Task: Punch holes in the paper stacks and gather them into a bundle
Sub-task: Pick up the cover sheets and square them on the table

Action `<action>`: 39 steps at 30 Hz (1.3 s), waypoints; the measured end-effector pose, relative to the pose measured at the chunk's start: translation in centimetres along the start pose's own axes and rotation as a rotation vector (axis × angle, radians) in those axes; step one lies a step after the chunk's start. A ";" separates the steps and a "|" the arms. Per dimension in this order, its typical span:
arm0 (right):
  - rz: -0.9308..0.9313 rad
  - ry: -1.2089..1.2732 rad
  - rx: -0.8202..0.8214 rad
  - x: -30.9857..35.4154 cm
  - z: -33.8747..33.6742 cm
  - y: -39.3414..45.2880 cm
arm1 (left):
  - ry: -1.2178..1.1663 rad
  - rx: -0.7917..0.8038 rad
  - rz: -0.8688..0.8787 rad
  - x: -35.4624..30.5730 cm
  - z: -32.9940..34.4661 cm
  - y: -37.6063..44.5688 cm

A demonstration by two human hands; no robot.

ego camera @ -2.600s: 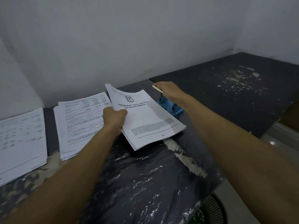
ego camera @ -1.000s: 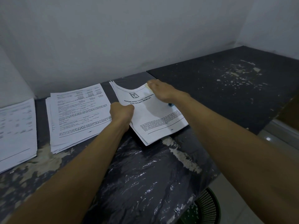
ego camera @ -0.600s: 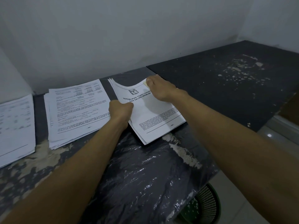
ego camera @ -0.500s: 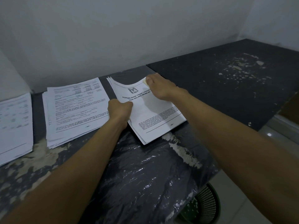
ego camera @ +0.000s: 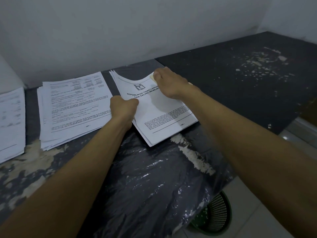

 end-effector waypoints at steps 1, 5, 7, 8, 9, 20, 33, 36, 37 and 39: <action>0.001 -0.051 0.000 -0.1 0.7 0.0 | 0.002 -0.004 0.001 0.1 0.0 0.0; 0.065 -0.273 -0.040 -0.7 3.3 -0.5 | 0.002 -0.003 0.005 0.1 0.0 0.2; 0.063 -0.287 -0.050 -0.6 3.6 -0.5 | -0.006 -0.001 0.000 0.2 0.0 0.3; 0.063 -0.281 -0.046 -0.6 3.6 -0.4 | -0.008 0.002 0.000 0.2 0.0 0.2; 0.061 -0.276 -0.040 -0.6 3.5 -0.5 | -0.002 0.002 0.001 0.2 -0.1 0.2; 0.173 0.301 0.149 -0.2 -0.5 -0.8 | 0.008 0.019 -0.017 0.0 -0.2 -0.3; 0.226 0.699 0.121 -1.4 -1.9 0.3 | -0.038 0.033 -0.056 0.0 -0.4 -0.5; 0.227 0.701 0.118 -1.5 -1.9 0.4 | -0.014 0.018 -0.039 -0.4 -0.8 -0.7; 0.228 0.681 0.119 -1.4 -1.9 0.3 | -0.005 0.015 -0.031 -0.6 -1.0 -0.8; 0.230 0.636 0.117 -1.2 -2.0 0.1 | 0.005 0.009 -0.014 -1.1 -1.6 -1.0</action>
Point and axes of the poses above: each hand's wrist, its own y-axis towards the middle knuckle, its own z-axis out of the palm, x = y × z, the point moved 10 cm from there along y, towards the middle knuckle, and after that the axes turned 8 degrees about y, right-handed, at the moved point
